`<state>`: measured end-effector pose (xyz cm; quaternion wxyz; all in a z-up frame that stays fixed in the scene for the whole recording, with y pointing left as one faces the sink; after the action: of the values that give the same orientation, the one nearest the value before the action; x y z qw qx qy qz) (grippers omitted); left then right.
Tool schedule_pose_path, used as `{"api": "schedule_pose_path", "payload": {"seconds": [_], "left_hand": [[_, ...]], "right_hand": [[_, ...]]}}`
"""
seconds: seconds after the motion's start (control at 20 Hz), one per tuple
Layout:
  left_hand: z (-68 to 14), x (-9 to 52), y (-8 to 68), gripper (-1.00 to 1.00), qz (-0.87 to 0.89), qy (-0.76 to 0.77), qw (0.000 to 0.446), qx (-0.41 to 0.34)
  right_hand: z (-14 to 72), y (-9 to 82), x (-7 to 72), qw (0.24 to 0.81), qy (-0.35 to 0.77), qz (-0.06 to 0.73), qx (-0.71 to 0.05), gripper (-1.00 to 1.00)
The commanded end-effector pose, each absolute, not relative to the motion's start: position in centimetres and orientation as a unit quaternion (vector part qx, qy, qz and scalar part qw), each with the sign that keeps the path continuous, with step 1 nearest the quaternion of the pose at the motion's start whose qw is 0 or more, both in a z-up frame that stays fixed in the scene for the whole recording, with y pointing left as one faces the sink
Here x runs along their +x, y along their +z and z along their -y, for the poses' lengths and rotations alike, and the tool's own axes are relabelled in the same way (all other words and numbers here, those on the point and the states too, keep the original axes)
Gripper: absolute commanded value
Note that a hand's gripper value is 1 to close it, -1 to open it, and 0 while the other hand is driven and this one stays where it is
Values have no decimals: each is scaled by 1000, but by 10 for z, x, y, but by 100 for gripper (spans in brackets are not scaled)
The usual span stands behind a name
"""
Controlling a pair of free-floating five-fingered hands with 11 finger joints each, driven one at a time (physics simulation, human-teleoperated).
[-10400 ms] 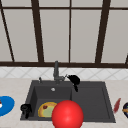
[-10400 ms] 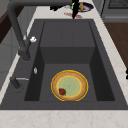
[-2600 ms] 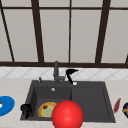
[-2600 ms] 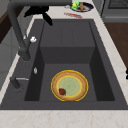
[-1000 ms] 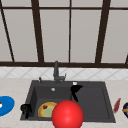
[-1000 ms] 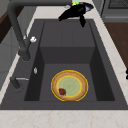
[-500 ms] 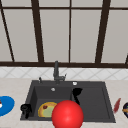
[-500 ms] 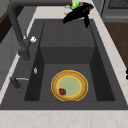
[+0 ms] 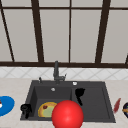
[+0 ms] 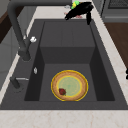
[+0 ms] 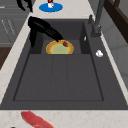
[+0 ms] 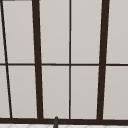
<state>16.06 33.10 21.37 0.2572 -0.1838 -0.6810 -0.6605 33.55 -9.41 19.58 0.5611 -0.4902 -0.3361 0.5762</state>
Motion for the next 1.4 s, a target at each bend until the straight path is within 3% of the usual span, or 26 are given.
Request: {"api": "schedule_pose_path", "payload": {"seconds": [0.0,1.35], "left_hand": [[-331,161,214,0,681,-661,257,-184],[-331,161,214,0,681,-661,257,-184]], "right_hand": [[115,200,317,552,581,351,-484,-100],[193,177,185,518,612,444,-400,-100]]}}
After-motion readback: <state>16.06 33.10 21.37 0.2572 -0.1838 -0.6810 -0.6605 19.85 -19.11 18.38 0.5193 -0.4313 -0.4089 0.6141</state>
